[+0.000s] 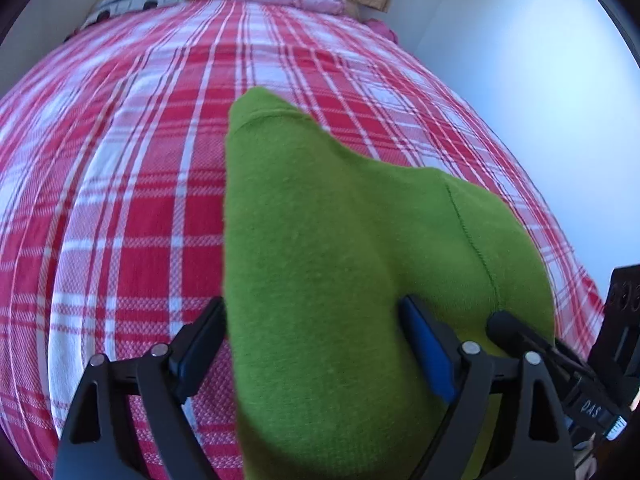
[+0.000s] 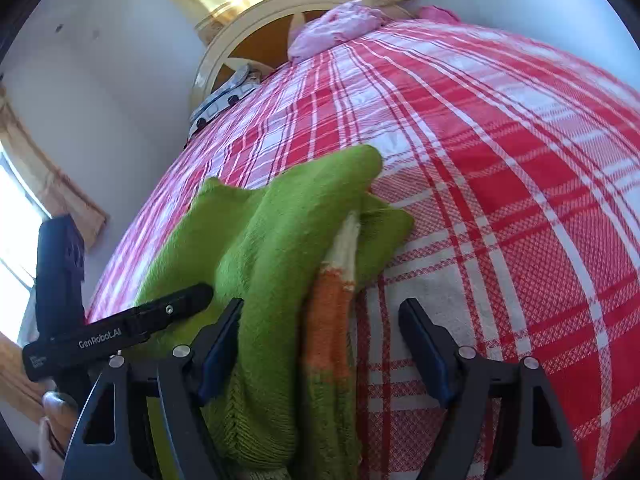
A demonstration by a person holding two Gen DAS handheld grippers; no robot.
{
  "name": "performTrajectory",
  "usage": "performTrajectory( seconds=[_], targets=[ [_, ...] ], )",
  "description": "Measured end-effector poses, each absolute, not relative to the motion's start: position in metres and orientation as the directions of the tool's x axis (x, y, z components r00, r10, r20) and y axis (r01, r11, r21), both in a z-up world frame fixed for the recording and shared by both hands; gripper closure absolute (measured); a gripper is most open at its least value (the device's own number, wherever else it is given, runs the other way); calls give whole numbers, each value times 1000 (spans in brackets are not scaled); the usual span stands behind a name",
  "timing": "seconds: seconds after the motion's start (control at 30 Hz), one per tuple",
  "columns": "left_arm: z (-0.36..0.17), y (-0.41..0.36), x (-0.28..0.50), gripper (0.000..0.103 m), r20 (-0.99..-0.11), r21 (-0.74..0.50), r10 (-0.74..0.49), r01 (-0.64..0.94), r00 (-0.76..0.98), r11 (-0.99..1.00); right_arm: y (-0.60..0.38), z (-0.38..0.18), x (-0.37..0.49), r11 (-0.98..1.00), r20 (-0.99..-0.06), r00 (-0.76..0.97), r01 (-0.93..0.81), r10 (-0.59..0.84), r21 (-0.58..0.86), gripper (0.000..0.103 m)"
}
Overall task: Fold small clothes
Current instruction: 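Lift the folded sweater off the bed with both tools, then carry the folded sweater to the bed corner and lower it with both tools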
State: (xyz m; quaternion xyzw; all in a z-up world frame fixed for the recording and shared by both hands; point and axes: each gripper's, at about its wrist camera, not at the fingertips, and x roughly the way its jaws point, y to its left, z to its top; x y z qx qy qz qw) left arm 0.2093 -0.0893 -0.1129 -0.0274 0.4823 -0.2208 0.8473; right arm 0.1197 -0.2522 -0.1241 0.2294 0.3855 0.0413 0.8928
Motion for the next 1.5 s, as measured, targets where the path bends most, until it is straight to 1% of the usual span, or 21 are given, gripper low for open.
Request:
performTrajectory(
  seconds=[0.03,0.07,0.1,0.13,0.17,0.27,0.33,0.37,0.43,0.53,0.87,1.1,1.27,1.5],
  targets=[
    [-112,-92,207,28,-798,-258,-408,361,443,896,-247,-123,119,905,-675,696,88,243,416,29],
    [-111,-95,204,32,-790,-258,-418,376,448,890,-243,-123,119,911,-677,695,74,244,405,47],
    [-110,-97,202,33,-789,-237,-406,382,462,894,-241,-123,118,901,-665,692,49,281,432,59],
    [-108,-100,199,35,-787,-206,-390,391,479,897,-240,-125,116,880,-646,699,52,306,472,61],
    [-107,-102,197,36,-786,-188,-380,397,488,898,-239,-126,115,880,-645,704,61,296,470,62],
    [-101,-102,193,44,-780,-157,-362,401,511,903,-235,-123,111,885,-646,716,85,265,457,66],
    [-93,-101,187,51,-769,-131,-353,409,532,903,-226,-116,106,908,-655,722,92,223,410,68],
    [-89,-101,185,52,-764,-120,-350,415,542,902,-222,-111,102,920,-659,724,88,204,382,69],
    [-81,-101,177,55,-756,-103,-347,423,555,900,-213,-100,92,936,-662,728,80,179,342,70],
    [-76,-100,167,58,-758,-110,-353,426,549,898,-209,-94,80,935,-672,720,92,174,341,71],
    [-78,-96,135,59,-770,-100,-361,458,527,883,-195,-85,31,935,-666,730,111,154,338,72],
    [-63,-106,107,59,-746,-100,-406,514,528,852,-195,-69,-1,937,-660,739,123,133,326,72],
    [-44,-143,86,59,-707,-109,-493,610,507,785,-216,-40,-39,941,-629,776,178,47,289,73],
    [-13,-239,47,59,-639,-129,-647,771,416,623,-291,0,-118,896,-533,827,361,-180,257,73]
  ],
)
